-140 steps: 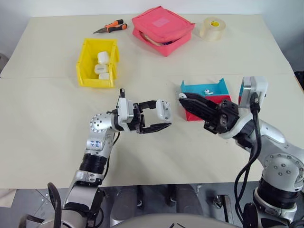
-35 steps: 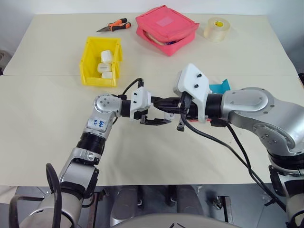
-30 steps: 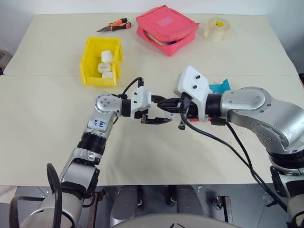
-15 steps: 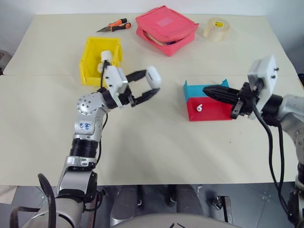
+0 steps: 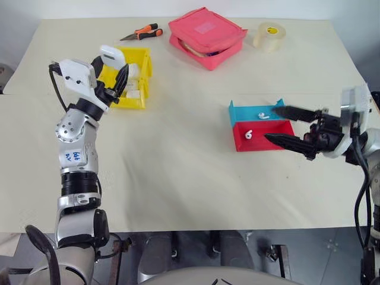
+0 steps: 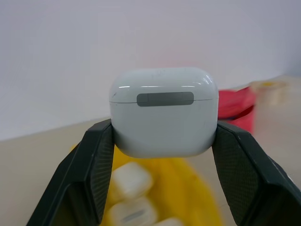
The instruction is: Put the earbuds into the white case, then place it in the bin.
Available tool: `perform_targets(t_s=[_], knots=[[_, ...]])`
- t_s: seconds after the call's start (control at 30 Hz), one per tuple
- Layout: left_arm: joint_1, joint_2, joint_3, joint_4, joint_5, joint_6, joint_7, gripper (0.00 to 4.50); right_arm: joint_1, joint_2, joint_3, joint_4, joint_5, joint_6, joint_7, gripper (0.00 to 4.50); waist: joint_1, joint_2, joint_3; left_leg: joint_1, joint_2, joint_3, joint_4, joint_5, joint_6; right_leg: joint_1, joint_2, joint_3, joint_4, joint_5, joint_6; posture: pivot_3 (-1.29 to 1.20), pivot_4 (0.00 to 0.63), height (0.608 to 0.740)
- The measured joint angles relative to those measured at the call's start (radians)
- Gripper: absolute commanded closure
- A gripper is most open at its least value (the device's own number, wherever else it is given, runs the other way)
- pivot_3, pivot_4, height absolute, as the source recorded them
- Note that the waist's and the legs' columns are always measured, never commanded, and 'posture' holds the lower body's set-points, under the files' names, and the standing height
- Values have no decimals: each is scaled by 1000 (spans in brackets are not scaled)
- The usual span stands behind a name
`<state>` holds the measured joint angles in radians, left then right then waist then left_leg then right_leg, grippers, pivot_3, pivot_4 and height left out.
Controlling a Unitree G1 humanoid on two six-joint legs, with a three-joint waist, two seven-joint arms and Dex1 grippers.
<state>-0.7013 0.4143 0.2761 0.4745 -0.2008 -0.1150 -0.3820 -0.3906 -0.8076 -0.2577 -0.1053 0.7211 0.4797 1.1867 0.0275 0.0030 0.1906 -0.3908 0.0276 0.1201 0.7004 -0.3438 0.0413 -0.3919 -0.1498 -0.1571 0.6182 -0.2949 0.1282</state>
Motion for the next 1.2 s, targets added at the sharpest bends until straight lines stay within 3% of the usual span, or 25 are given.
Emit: perform_targets(t_s=[0.13, 0.3, 0.5, 0.6, 0.73, 0.87, 1.2], knots=[[-64, 26, -9, 146, 14, 29, 7, 1744, -52, 2, 40, 74, -35, -15, 18, 17, 1, 0, 0, -1, -1, 0, 0, 0, 0, 0, -1, 0, 0, 0, 0, 0, 150, 740], [-131, 22, -50, 297, 14, -8, -83, 107, -119, 2, 67, 134, -67, -33, 39, 0, -5, -1, 1, -1, -3, 2, -1, 0, 0, -1, 1, 0, 0, 0, 0, 0, 150, 740], [-188, 43, -76, 390, 44, -69, -126, 47, -183, 8, 99, 191, -103, -54, 65, 0, -9, -1, 1, -1, -4, 2, -2, 1, -1, -2, 1, 0, 0, 0, 0, 0, 150, 740], [-132, 69, -75, 263, 33, -51, -151, 47, -198, 8, 100, 203, -106, -62, 74, 0, -13, -2, 1, -1, -1, 2, -2, 1, -1, -2, 0, 0, 0, 0, 0, 0, 150, 740], [87, 113, -56, -105, -98, 37, -289, 47, -209, -5, 101, 247, -122, -78, 120, 0, -28, -2, 1, -1, 0, 1, -2, 0, -1, -2, 0, 0, 0, 0, 0, 0, 150, 740], [269, 177, -17, -302, -213, 113, -409, 47, -206, -22, 104, 309, -152, -134, 200, 0, -28, -1, 1, 0, 1, 1, -1, 1, -2, -2, 0, 0, 1, 0, 0, 0, 150, 740], [460, 309, 185, -379, -386, 190, -580, 47, -132, -73, 133, 486, -244, -247, 315, 0, -29, 0, 1, 1, 1, 2, -2, 1, -2, -1, -1, 1, 1, 0, -1, 0, 150, 740]])
